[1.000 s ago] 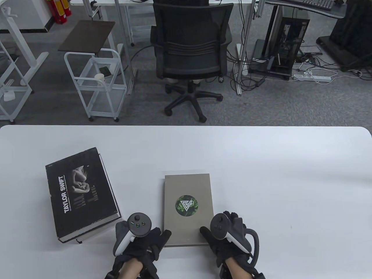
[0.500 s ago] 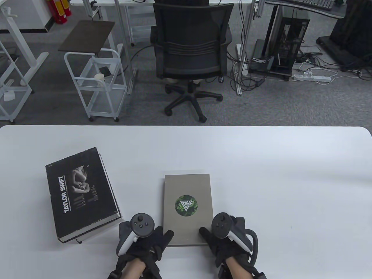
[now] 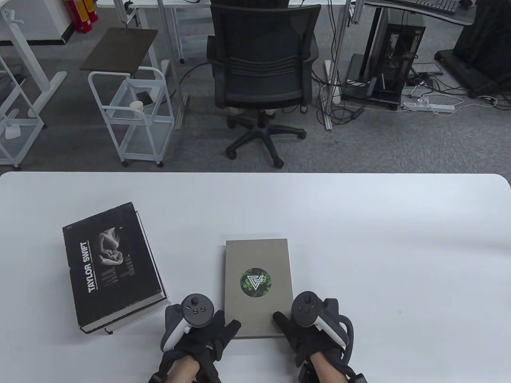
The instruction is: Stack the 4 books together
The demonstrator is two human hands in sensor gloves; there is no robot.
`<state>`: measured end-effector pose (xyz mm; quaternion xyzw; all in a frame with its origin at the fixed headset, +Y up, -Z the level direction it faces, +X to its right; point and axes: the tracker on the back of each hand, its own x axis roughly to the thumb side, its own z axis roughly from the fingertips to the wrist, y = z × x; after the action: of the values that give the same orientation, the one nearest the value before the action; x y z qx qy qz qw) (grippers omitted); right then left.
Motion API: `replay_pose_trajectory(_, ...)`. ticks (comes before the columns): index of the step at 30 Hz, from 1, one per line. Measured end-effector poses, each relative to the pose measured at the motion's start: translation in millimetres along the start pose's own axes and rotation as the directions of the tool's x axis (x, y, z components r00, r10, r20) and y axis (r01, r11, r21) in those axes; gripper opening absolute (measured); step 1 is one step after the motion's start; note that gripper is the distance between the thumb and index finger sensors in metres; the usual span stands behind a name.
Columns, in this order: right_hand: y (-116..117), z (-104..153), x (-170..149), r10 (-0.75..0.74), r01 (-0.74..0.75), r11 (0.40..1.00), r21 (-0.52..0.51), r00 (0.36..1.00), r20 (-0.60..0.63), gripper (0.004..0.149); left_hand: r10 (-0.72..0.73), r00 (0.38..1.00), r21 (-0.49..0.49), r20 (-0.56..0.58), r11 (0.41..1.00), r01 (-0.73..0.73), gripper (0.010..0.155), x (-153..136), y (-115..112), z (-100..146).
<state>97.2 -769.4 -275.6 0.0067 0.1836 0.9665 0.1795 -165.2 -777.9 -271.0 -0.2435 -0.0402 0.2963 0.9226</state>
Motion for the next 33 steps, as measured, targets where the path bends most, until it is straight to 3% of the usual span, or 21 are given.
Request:
replay_pose_trajectory(9,-1,-1,-3,-0.036,0.036,0.999,0.007,0.999,-0.002,0.076,0.024,0.998,0.082,0.054,0.996,-0.028,0.075,11,6,14)
replay_pose_trajectory(15,-5,-2,-7,-0.068,0.068,0.998,0.017,0.998,-0.012,0.073,0.112,0.994,0.07,-0.016,0.991,-0.111,0.078,10,1,14)
replay_pose_trajectory(25,-6,-2,-8,-0.061,0.061,0.998,0.016,0.998,-0.013,0.071,0.322,0.944,0.02,0.067,0.946,-0.324,0.08,5,-3,10)
replay_pose_trajectory(33,-10,-2,-9,-0.085,0.085,0.996,0.011,0.996,-0.02,0.07,0.251,0.965,0.076,0.082,0.963,-0.257,0.078,13,3,11)
